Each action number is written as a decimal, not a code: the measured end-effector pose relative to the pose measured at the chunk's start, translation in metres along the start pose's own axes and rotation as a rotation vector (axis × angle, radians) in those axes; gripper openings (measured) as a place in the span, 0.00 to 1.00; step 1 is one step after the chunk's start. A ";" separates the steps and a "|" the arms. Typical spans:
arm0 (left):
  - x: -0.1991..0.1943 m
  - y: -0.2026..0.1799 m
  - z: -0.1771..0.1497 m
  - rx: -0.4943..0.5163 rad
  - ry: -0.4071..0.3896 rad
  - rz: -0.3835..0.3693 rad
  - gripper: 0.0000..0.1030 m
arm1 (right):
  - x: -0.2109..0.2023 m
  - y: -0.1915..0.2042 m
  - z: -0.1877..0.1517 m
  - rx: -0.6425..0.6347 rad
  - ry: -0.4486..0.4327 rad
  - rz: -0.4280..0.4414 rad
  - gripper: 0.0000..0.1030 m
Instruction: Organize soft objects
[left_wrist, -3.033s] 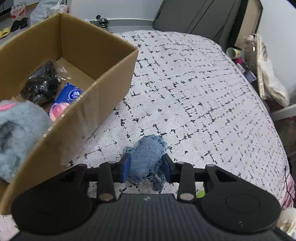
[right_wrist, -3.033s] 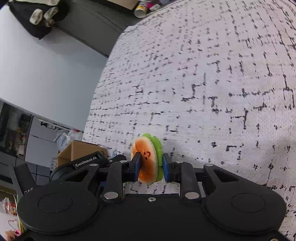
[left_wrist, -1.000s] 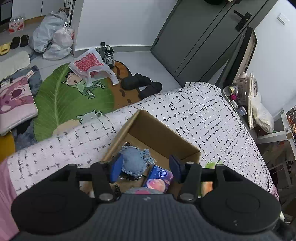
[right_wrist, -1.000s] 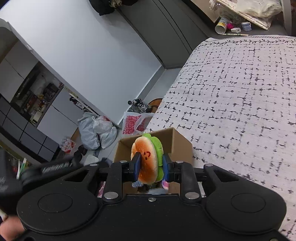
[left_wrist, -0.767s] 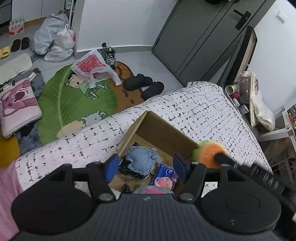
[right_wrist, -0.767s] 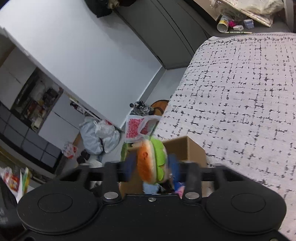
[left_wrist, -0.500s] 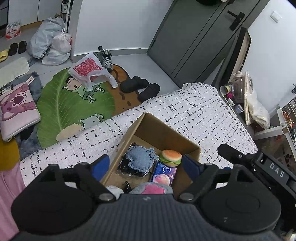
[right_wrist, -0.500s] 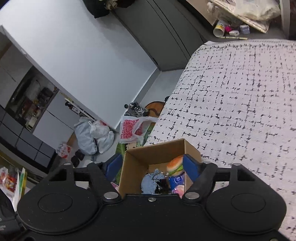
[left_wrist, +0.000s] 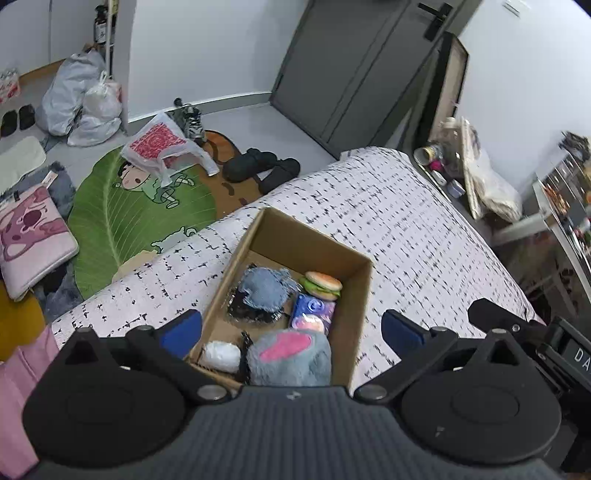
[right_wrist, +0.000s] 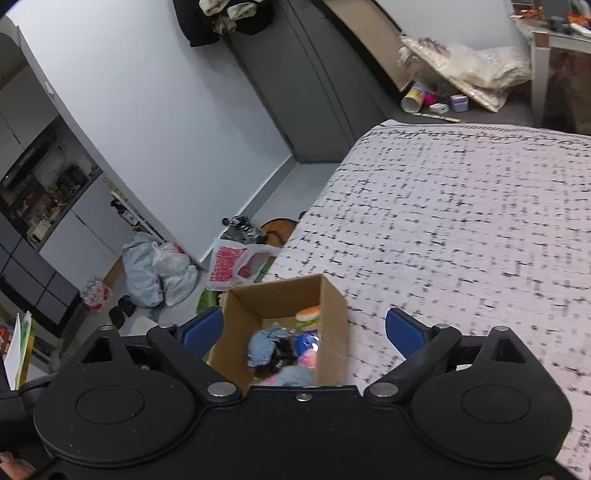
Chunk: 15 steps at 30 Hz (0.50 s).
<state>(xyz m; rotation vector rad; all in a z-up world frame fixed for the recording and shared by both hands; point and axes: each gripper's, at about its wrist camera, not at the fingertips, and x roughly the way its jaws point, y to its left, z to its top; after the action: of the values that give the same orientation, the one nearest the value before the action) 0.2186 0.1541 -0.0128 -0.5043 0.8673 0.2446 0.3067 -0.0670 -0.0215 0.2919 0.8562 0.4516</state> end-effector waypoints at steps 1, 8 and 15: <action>-0.003 -0.003 -0.003 0.011 0.000 -0.002 0.99 | -0.004 -0.001 -0.002 -0.002 0.000 0.000 0.93; -0.024 -0.017 -0.023 0.058 -0.024 -0.008 0.99 | -0.042 -0.002 -0.015 -0.060 -0.029 -0.032 1.00; -0.043 -0.027 -0.044 0.086 -0.048 -0.014 0.99 | -0.077 -0.019 -0.031 -0.038 -0.054 -0.057 1.00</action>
<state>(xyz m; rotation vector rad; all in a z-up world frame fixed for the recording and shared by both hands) 0.1736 0.1078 0.0057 -0.4228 0.8238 0.2052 0.2441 -0.1191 0.0017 0.2430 0.8009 0.4044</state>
